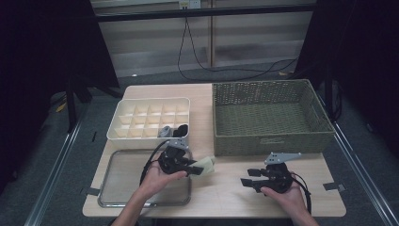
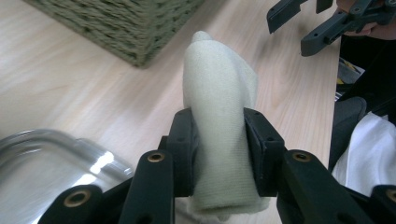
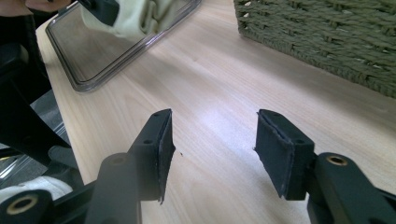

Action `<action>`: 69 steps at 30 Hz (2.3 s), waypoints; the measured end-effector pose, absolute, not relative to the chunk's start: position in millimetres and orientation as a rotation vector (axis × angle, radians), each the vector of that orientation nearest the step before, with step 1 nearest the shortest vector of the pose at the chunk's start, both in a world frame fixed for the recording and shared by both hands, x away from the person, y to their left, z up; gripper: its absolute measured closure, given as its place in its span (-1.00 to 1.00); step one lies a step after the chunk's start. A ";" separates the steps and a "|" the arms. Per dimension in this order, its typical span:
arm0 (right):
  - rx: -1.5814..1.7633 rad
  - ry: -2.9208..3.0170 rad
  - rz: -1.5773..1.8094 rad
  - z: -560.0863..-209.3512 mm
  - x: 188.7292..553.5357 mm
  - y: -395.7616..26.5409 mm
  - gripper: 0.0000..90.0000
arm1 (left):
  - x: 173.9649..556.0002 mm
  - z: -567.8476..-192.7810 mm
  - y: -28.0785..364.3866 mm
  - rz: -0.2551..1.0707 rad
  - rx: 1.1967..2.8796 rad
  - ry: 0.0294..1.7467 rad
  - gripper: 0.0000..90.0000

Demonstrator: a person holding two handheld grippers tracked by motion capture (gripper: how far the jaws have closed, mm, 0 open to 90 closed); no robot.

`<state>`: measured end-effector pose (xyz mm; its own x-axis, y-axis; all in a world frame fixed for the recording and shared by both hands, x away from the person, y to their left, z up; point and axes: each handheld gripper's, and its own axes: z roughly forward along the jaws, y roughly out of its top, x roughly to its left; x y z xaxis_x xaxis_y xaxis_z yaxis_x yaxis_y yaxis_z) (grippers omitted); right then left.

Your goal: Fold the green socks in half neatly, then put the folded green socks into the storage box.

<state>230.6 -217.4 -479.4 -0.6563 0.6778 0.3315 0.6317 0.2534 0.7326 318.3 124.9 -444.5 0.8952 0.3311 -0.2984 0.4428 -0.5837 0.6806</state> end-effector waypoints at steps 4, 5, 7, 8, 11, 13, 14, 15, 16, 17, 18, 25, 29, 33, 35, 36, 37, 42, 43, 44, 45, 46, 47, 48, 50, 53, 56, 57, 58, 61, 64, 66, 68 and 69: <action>1.267 2.449 1.390 -479.0 232.7 -215.2 0.03 | 320.6 -435.2 138.8 -0.139 2.238 0.553 0.48; 1.261 2.446 1.394 -478.9 232.8 -214.8 0.03 | 321.3 -433.2 142.7 -0.138 2.227 0.559 0.48; 1.263 2.445 1.399 -479.0 232.7 -214.6 0.03 | 322.4 -429.5 150.4 -0.123 2.217 0.577 0.48; 1.262 2.446 1.397 -479.2 232.8 -214.5 0.03 | 322.7 -428.5 153.6 -0.121 2.216 0.582 0.49; 1.264 2.451 1.390 -479.1 231.5 -214.8 0.02 | 321.5 -424.0 161.3 -0.095 2.219 0.601 0.49; 1.253 2.449 1.397 -479.3 230.1 -215.0 0.02 | 320.2 -420.0 166.3 -0.087 2.218 0.602 0.49; 1.260 2.454 1.395 -478.8 228.8 -215.2 0.02 | 319.2 -417.8 168.4 -0.086 2.220 0.602 0.49; 1.252 2.451 1.395 -478.8 228.3 -215.4 0.02 | 318.9 -415.3 170.6 -0.077 2.226 0.600 0.49; 1.253 2.451 1.397 -478.2 227.8 -215.6 0.01 | 319.4 -413.0 172.8 -0.071 2.230 0.598 0.49; 1.250 2.445 1.402 -477.9 228.2 -215.7 0.01 | 320.4 -410.9 175.0 -0.069 2.233 0.595 0.49; 1.248 2.444 1.406 -477.6 228.7 -216.1 0.01 | 321.6 -408.7 177.3 -0.059 2.240 0.599 0.49; 1.264 2.439 1.397 -476.5 231.0 -216.3 0.01 | 328.0 -395.9 192.3 -0.023 2.237 0.630 0.49; 1.251 2.443 1.398 -476.9 229.6 -215.3 0.00 | 329.7 -388.5 202.6 0.009 2.238 0.647 0.49; 1.244 2.444 1.402 -476.5 227.3 -215.7 -0.02 | 334.0 -378.7 214.7 0.037 2.239 0.660 0.48; 1.240 2.435 1.397 -476.4 227.0 -215.6 -0.03 | 336.1 -372.5 221.4 0.057 2.232 0.678 0.48; 1.236 2.437 1.395 -476.3 226.7 -215.3 -0.04 | 337.1 -370.0 224.5 0.060 2.225 0.678 0.48; 1.232 2.438 1.392 -476.2 226.5 -215.0 -0.05 | 338.1 -367.2 227.8 0.075 2.227 0.681 0.48; 1.236 2.440 1.385 -477.3 228.1 -214.5 -0.07 | 346.7 -358.7 244.9 0.085 2.215 0.725 0.49; 1.236 2.439 1.385 -477.4 228.3 -214.4 -0.07 | 348.6 -357.3 248.0 0.084 2.212 0.732 0.49; 1.236 2.439 1.384 -477.3 228.3 -214.4 -0.07 | 350.0 -356.0 250.5 0.092 2.210 0.741 0.49; 1.236 2.439 1.382 -477.3 228.4 -214.5 -0.07 | 351.6 -354.7 252.7 0.100 2.216 0.743 0.49; 1.238 2.439 1.382 -477.4 228.7 -214.5 -0.08 | 353.0 -353.5 254.6 0.104 2.225 0.746 0.49; 1.238 2.440 1.381 -477.4 228.9 -214.5 -0.08 | 354.7 -353.0 256.4 0.100 2.225 0.749 0.49; 1.240 2.440 1.380 -477.5 229.0 -214.3 -0.08 | 356.8 -352.7 258.1 0.103 2.235 0.753 0.49; 1.244 2.443 1.373 -477.7 228.8 -213.4 -0.09 | 361.9 -352.8 261.9 0.113 2.261 0.767 0.49; 1.236 2.449 1.375 -478.3 228.9 -212.9 -0.09 | 369.0 -353.6 267.8 0.128 2.301 0.796 0.49; 1.245 2.450 1.370 -478.3 228.7 -213.5 -0.09 | 375.2 -356.1 271.9 0.117 2.317 0.816 0.49; 1.243 2.449 1.368 -478.5 228.8 -213.7 -0.09 | 377.5 -356.5 273.1 0.121 2.325 0.816 0.49; 1.242 2.449 1.368 -478.6 228.8 -213.7 -0.09 | 379.7 -357.2 273.5 0.124 2.328 0.820 0.49; 1.242 2.450 1.367 -478.7 228.9 -213.6 -0.10 | 386.4 -358.0 273.5 0.118 2.350 0.837 0.48; 1.241 2.454 1.368 -479.2 229.1 -213.2 -0.10 | 394.0 -357.7 273.6 0.120 2.369 0.846 0.48; 1.237 2.457 1.368 -479.5 229.1 -212.8 -0.10 | 399.9 -357.5 273.5 0.121 2.398 0.844 0.48; 1.242 2.458 1.362 -479.3 229.1 -212.9 -0.10 | 405.2 -357.9 271.8 0.113 2.421 0.852 0.48; 1.241 2.458 1.364 -479.3 229.3 -213.3 -0.10 | 407.7 -358.3 270.8 0.117 2.431 0.856 0.48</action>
